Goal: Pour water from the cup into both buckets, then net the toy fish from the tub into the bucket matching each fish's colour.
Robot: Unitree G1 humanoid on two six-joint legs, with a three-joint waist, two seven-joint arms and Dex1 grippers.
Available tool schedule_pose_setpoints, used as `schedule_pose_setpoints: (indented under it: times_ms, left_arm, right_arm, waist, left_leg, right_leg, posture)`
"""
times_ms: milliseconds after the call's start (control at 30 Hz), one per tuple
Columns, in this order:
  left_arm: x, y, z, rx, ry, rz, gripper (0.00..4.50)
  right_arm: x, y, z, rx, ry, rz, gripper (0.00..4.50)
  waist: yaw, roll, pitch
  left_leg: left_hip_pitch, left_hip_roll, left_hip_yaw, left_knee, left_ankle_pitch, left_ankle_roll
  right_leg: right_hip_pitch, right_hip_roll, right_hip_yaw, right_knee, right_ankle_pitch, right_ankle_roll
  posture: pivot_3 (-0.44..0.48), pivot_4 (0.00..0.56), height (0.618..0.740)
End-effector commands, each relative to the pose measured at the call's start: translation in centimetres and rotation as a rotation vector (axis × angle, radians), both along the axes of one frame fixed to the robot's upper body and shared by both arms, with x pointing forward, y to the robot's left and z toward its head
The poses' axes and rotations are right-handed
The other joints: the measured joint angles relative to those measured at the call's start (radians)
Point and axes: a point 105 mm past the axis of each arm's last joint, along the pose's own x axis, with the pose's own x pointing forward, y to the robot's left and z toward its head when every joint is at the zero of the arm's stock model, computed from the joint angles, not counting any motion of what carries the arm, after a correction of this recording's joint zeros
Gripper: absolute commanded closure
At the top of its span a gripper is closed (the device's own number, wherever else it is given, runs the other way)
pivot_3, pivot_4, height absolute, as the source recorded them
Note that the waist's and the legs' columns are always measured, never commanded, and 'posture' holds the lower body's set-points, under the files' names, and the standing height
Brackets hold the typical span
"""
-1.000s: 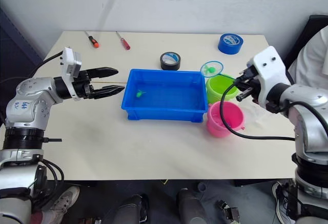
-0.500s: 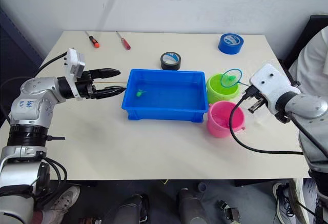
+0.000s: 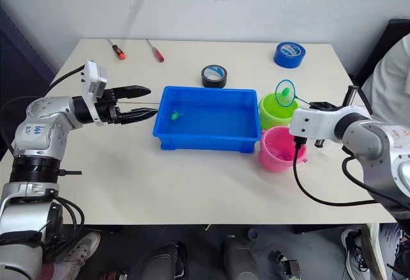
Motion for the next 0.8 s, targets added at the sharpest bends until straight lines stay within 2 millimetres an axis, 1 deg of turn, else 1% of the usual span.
schedule_pose_setpoints:
  times_ms: [33,267,467,800]
  left_arm:
    - [-0.27,-0.03,1.19,0.000,-0.052,-0.005,0.63]
    - [-0.37,0.05,1.10,-0.002,-0.048,-0.003,0.63]
    - [-0.33,-0.09,1.08,-0.003,-0.048,-0.008,0.63]
    - [-0.30,-0.55,1.03,-0.005,-0.049,-0.029,0.63]
  right_arm:
    - [-0.04,-0.30,0.49,-0.130,-0.033,0.006,4.50]
    - [-0.06,-0.53,0.39,-0.269,-0.044,0.024,4.50]
    - [-0.08,0.03,0.65,-0.353,-0.089,0.056,4.50]
    - [-0.51,0.31,0.59,-0.435,-0.130,0.066,4.50]
  waist:
    - [-0.001,0.000,0.000]
    - [-0.002,0.000,0.000]
    - [-0.001,0.000,0.000]
    - [-0.001,0.000,0.000]
  left_leg:
    - [0.000,0.000,0.000,0.000,0.000,0.000]
    - [0.000,0.000,0.000,0.000,0.000,0.000]
    - [0.000,0.000,0.000,0.001,0.000,-0.001]
    - [0.000,0.000,0.000,0.001,0.000,-0.001]
  right_leg:
    - [0.000,0.000,0.000,0.000,0.000,0.000]
    - [0.000,0.000,0.000,0.001,0.000,0.000]
    - [0.000,0.000,0.000,0.001,0.000,0.000]
    - [0.000,0.000,0.000,0.002,0.000,0.000]
  posture:
    - [0.000,0.150,0.734]
    - [0.000,0.150,0.734]
    - [0.000,0.150,0.734]
    - [0.000,0.150,0.734]
